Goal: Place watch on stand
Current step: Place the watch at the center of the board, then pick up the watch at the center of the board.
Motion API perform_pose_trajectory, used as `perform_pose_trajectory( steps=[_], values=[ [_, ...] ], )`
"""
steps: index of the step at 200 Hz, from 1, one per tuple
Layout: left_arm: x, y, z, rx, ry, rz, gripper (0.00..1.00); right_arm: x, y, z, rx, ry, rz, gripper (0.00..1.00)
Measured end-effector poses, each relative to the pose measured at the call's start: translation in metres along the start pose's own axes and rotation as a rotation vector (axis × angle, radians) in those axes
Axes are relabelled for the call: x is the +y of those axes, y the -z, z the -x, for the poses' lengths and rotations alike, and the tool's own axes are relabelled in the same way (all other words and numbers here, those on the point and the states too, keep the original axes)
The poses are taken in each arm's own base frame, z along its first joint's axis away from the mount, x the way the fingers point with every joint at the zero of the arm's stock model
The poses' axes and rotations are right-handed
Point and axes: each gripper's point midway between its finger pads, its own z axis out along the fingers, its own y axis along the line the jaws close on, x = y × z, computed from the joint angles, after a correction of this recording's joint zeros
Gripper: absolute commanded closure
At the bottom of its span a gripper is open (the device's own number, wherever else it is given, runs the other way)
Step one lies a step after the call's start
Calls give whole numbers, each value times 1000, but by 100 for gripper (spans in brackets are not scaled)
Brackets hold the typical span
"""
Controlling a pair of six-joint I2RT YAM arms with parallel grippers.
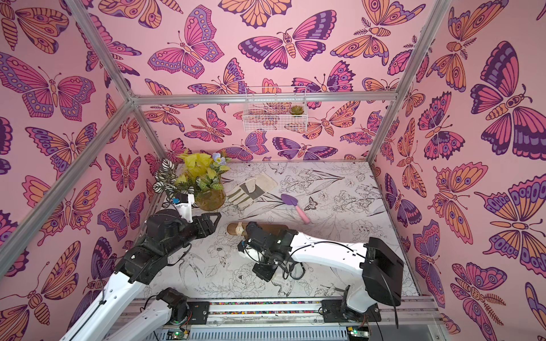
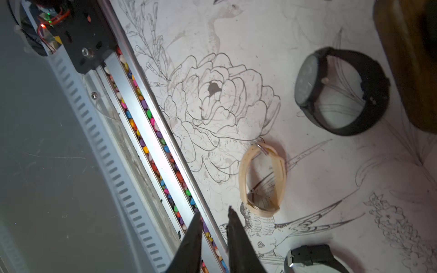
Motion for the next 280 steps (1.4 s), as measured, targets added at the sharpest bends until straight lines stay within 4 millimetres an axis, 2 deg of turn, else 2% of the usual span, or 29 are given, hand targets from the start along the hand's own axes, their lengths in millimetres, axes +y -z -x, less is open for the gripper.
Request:
perform_pose_trajectory(
  steps=[25,37,70,103,142,165,201,232,266,280],
  values=[
    [-1,-9,-10,62,9,-13,54,-31,2,-18,-26,-158,8,89],
    [-1,-13,-15,87,13,-16,54,-39,2,-27,-26,-201,9,89],
    [0,-15,-25,128,28,-21,57,-43,-1,-32,-22,-225,7,88],
    [-5,-19,-35,167,27,-37,53,-56,-24,-35,37,-309,2,85],
    [-8,-28,-48,225,12,-39,52,-59,-37,-35,59,-348,3,93],
    [-8,-30,-51,236,10,-35,52,-59,-39,-35,62,-354,8,94],
    [-6,-32,-52,242,7,-26,51,-58,-54,-34,80,-382,35,93],
    [-4,-32,-52,237,2,-15,50,-53,-57,-19,59,-387,71,92],
    [-4,-33,-52,240,-2,-14,49,-37,-46,30,-59,-341,144,92],
    [-4,-35,-55,257,-5,-18,49,-33,-40,44,-102,-323,161,92]
  ],
)
